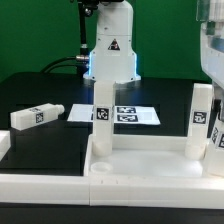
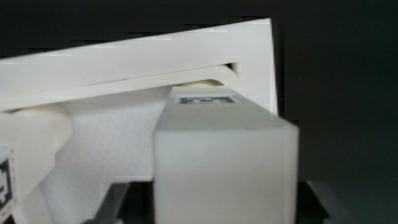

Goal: Assemble desk

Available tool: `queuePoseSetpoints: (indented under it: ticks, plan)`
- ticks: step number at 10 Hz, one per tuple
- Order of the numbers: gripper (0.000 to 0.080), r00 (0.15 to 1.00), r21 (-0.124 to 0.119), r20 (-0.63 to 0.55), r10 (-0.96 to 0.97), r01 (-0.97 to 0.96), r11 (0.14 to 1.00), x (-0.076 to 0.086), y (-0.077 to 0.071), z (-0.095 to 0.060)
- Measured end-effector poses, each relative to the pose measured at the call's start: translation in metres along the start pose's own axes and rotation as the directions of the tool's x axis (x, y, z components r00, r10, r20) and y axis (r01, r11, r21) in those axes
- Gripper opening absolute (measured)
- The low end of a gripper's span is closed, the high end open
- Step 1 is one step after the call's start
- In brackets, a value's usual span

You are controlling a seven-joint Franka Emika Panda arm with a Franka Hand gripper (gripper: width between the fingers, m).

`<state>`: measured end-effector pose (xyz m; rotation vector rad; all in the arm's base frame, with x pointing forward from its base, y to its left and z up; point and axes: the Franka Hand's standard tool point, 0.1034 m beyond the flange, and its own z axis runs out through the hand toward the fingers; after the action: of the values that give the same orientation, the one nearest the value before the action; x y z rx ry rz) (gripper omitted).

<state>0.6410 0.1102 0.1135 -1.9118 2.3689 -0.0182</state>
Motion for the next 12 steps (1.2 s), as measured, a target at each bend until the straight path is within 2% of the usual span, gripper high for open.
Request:
queuePoseSetpoints:
  ticks: [1, 2, 3, 4, 6, 7, 9, 10, 11, 12]
  plan:
    - [0.0287, 1.0, 0.0, 0.0, 0.021, -0.021, 1.0, -0.001, 0.0, 0.0]
    - [0.0397, 0.995, -0.002, -0.017, -0.096, 0.096, 0.995, 0.0, 0.002, 0.002]
    - [0.0536, 0.962, -0.014, -0.039, -0.268, 0.268, 0.963, -0.003, 0.007, 0.005]
    - [0.0614, 0.941, -0.014, -0.045, -0.336, 0.336, 0.942, -0.013, 0.012, 0.008]
    - [0.0642, 0.804, -0.037, -0.037, -0.594, 0.592, 0.805, -0.023, 0.016, 0.009]
    - [0.0648, 0.838, -0.033, -0.04, -0.544, 0.543, 0.839, -0.031, 0.018, 0.005]
    - [0.0649, 0.756, -0.038, -0.037, -0.654, 0.653, 0.757, -0.03, 0.018, 0.006]
    - [0.0649, 0.631, -0.047, -0.04, -0.775, 0.774, 0.632, -0.027, 0.016, 0.005]
    - [0.0649, 0.441, -0.054, -0.042, -0.896, 0.895, 0.443, -0.021, 0.01, 0.004]
    - [0.0649, 0.26, -0.042, -0.066, -0.963, 0.964, 0.263, -0.012, -0.001, 0.002]
